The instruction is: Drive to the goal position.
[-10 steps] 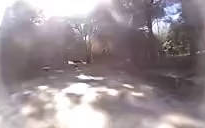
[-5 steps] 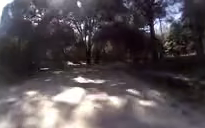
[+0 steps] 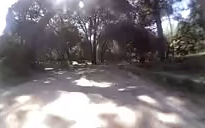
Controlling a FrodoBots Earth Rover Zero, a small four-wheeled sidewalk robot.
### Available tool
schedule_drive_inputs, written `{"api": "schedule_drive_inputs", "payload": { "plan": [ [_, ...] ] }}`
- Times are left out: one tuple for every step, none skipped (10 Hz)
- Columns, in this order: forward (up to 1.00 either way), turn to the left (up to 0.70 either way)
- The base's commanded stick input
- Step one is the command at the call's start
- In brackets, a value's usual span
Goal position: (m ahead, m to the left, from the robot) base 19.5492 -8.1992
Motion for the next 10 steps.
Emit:
{"api": "schedule_drive_inputs", "payload": {
  "plan": [
    [0.85, 0.00],
    [0.85, 0.00],
    [0.85, 0.00],
    [0.85, 0.00],
    [0.85, 0.00],
    [0.85, 0.00],
    [0.85, 0.00],
    [0.85, 0.00],
    [0.85, 0.00],
    [0.85, 0.00]
  ]
}}
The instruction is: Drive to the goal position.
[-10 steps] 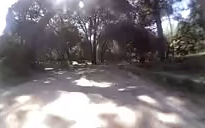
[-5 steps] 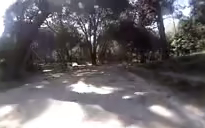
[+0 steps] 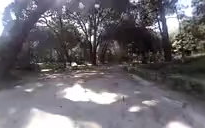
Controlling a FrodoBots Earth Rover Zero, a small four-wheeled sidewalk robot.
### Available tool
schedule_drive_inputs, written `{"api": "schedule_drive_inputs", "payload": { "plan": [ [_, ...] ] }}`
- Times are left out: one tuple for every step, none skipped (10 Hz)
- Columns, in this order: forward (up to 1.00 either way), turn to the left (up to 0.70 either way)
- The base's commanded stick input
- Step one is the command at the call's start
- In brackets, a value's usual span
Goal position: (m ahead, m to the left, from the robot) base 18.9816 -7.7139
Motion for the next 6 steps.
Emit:
{"api": "schedule_drive_inputs", "payload": {
  "plan": [
    [0.85, 0.00],
    [0.85, 0.00],
    [0.85, 0.00],
    [0.85, 0.00],
    [0.85, 0.00],
    [0.85, 0.00]
  ]
}}
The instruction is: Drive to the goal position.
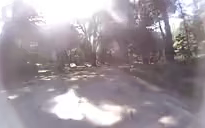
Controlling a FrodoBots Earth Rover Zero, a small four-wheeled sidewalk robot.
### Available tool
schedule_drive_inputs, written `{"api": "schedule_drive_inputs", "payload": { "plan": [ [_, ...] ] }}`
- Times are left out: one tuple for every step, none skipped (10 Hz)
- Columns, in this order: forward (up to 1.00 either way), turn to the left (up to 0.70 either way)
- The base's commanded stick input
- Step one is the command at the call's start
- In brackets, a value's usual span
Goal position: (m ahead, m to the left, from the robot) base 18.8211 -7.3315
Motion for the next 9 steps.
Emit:
{"api": "schedule_drive_inputs", "payload": {
  "plan": [
    [0.85, 0.00],
    [0.85, 0.00],
    [0.85, 0.00],
    [0.85, 0.00],
    [0.85, 0.00],
    [0.85, 0.00],
    [0.85, 0.00],
    [0.85, 0.00],
    [0.85, 0.00]
  ]
}}
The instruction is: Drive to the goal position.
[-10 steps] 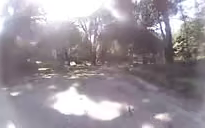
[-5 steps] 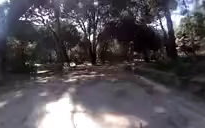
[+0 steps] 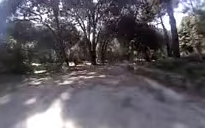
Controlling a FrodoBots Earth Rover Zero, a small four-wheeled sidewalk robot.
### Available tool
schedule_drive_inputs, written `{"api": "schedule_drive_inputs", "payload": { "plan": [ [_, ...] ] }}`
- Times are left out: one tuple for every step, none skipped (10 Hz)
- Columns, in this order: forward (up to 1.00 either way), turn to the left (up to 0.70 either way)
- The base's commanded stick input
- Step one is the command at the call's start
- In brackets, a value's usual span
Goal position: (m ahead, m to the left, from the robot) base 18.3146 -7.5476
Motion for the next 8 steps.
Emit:
{"api": "schedule_drive_inputs", "payload": {
  "plan": [
    [0.85, 0.00],
    [0.85, 0.00],
    [0.85, 0.00],
    [0.85, 0.00],
    [0.85, 0.00],
    [0.85, 0.00],
    [0.85, 0.00],
    [0.85, 0.00]
  ]
}}
